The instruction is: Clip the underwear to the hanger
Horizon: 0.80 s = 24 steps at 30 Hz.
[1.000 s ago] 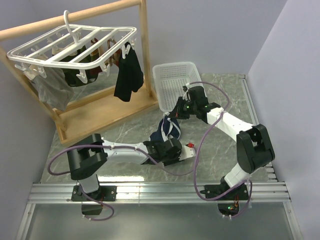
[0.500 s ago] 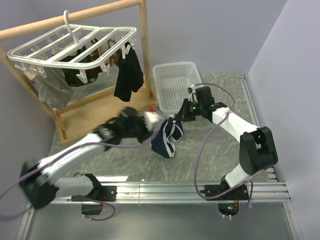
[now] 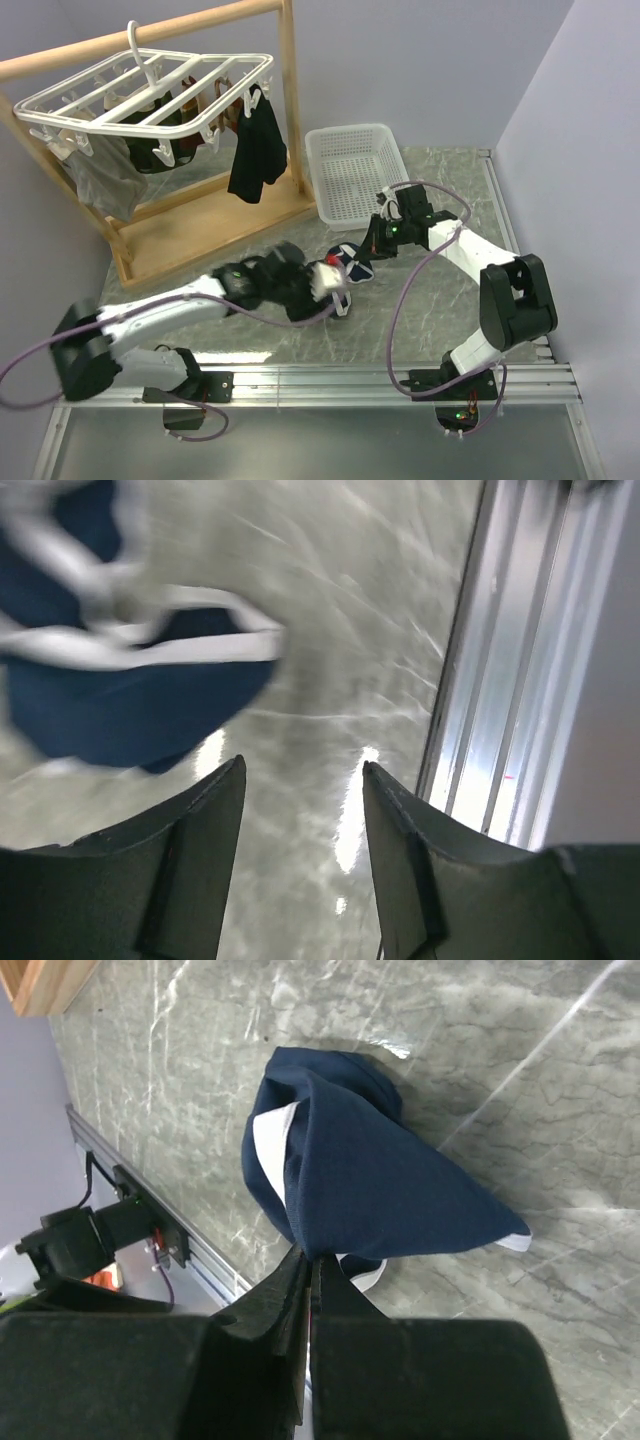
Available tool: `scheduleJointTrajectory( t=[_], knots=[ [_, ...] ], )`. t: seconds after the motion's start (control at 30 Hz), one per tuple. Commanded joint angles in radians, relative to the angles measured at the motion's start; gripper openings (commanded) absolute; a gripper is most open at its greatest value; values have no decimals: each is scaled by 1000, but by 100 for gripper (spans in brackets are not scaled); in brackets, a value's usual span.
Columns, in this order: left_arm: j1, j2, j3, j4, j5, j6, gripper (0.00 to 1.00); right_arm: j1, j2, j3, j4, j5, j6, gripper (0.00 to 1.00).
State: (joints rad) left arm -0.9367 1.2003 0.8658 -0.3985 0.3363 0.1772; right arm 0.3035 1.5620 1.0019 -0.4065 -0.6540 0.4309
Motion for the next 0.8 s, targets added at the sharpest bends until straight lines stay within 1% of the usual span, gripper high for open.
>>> scheduleJointTrajectory(
  t=[0.0,0.07,0.1,0.17,0.23,0.3,0.47,0.53,0.6,0.63,0.67,0.77],
  knots=[
    [-170,128,64,91,-198,-1,56,-18,13,21,26,11,3,0],
    [-214,209,90,105,-238,-15,58,-26,15,20,25,16,5,0],
    [-253,281,108,119,-305,-30,58,-33,16,18,25,22,3,0],
    [-275,361,121,161,-333,-38,58,-38,15,18,18,22,-3,0],
    [-284,390,134,205,-391,-36,58,-46,15,15,9,27,-12,0],
    [-292,427,153,223,-419,-21,58,-50,13,7,9,22,-15,0],
    [-298,521,200,223,-473,-15,53,-53,21,4,15,7,-8,0],
    [-298,536,194,242,-493,-1,49,-53,20,3,18,5,-11,0],
    [-298,564,194,247,-502,8,42,-53,18,-3,17,4,-12,0],
    [-298,574,194,244,-508,8,38,-56,18,-2,14,2,-18,0],
    [-297,587,193,242,-525,14,28,-56,20,-3,12,4,-21,0],
    [-287,572,182,225,-525,19,19,-66,21,-8,11,8,-34,0]
  ],
)
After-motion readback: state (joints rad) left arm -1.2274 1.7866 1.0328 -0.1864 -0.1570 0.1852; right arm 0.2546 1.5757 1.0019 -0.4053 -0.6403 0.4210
